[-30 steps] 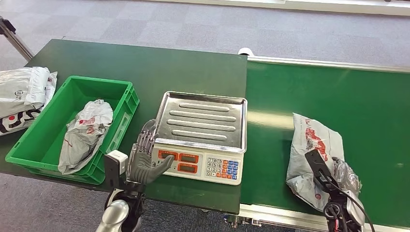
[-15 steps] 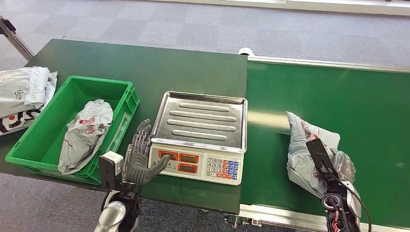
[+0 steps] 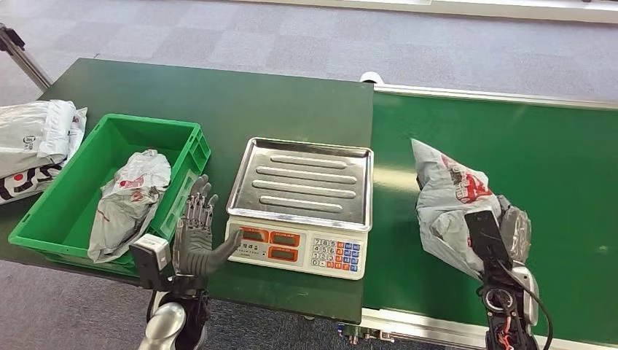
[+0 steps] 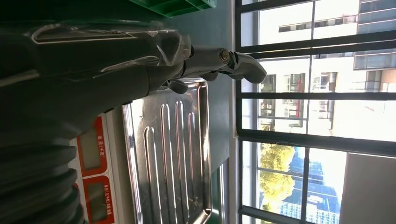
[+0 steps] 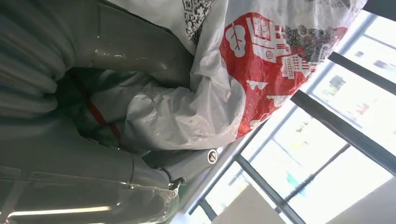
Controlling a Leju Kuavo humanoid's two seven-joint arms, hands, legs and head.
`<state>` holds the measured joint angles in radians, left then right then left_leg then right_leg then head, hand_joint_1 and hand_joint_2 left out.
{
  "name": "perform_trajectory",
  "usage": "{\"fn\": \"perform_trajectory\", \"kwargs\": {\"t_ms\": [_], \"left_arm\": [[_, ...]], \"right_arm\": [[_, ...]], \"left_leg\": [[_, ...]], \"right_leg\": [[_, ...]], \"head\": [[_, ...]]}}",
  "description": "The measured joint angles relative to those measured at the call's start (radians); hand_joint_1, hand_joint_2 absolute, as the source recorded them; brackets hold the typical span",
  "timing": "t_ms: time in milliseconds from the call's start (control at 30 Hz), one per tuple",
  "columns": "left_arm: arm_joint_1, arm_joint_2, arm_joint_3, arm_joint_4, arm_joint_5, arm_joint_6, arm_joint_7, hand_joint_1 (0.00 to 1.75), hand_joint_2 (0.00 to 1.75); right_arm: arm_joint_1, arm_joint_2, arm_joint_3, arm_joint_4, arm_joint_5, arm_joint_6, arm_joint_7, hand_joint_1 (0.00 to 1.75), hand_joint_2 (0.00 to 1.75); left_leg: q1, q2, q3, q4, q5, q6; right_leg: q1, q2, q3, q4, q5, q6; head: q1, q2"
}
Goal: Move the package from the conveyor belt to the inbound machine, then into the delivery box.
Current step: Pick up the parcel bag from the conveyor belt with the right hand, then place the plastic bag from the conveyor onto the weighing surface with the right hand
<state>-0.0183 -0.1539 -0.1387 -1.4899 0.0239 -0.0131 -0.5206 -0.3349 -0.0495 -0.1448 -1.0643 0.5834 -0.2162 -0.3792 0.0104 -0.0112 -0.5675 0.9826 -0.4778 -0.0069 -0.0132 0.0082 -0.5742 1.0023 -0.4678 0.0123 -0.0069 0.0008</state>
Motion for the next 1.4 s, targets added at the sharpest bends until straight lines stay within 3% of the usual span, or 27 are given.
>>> {"fn": "perform_trajectory", "kwargs": {"t_ms": [233, 433, 733, 1133, 1267, 1400], "left_arm": [[-0.041, 0.005, -0.020, 0.018, 0.038, 0.041, -0.079, 0.00, 1.75], [-0.065, 0.005, -0.048, 0.038, 0.058, 0.065, -0.102, 0.00, 1.75], [-0.093, 0.008, -0.071, 0.048, 0.074, 0.068, -0.106, 0.00, 1.75], [-0.163, 0.005, -0.109, 0.086, 0.083, 0.044, -0.105, 0.00, 1.75], [-0.183, 0.003, -0.116, 0.093, 0.083, 0.037, -0.092, 0.00, 1.75], [-0.186, 0.000, -0.119, 0.095, 0.085, 0.036, -0.080, 0.00, 1.75]], "right_arm": [[0.052, 0.003, 0.009, -0.151, -0.021, -0.043, -0.112, 1.75, 1.75], [-0.017, 0.000, 0.086, -0.243, 0.010, -0.065, -0.129, 1.75, 1.75], [-0.108, 0.007, 0.253, -0.248, 0.107, -0.067, -0.143, 1.75, 1.75], [-0.304, 0.073, 0.517, 0.130, 0.206, -0.062, -0.177, 1.75, 1.75], [-0.335, 0.114, 0.601, 0.266, 0.241, -0.053, -0.134, 1.75, 1.75], [-0.350, 0.157, 0.628, 0.388, 0.180, -0.084, -0.106, 1.75, 1.75]], "left_leg": [[0.000, 0.001, 0.000, 0.000, 0.000, 0.000], [0.000, 0.001, 0.000, 0.000, 0.001, 0.000], [0.000, 0.001, -0.001, 0.000, 0.001, 0.000], [0.000, 0.001, -0.001, 0.000, 0.002, 0.000], [0.000, 0.001, -0.001, 0.000, 0.002, 0.000], [0.000, 0.001, -0.001, 0.000, 0.002, 0.000]], "right_leg": [[0.000, 0.001, 0.000, 0.000, 0.000, 0.000], [0.000, 0.001, 0.000, 0.000, 0.001, 0.000], [0.000, 0.001, 0.000, 0.000, 0.001, 0.000], [0.000, 0.002, 0.000, 0.001, 0.001, 0.000], [0.000, 0.002, -0.001, 0.001, 0.001, 0.000], [0.000, 0.002, -0.001, 0.001, 0.001, 0.000]], "head": [[0.000, 0.000], [0.000, 0.000], [0.000, 0.000], [0.000, 0.000], [0.000, 0.000], [0.000, 0.000]]}}
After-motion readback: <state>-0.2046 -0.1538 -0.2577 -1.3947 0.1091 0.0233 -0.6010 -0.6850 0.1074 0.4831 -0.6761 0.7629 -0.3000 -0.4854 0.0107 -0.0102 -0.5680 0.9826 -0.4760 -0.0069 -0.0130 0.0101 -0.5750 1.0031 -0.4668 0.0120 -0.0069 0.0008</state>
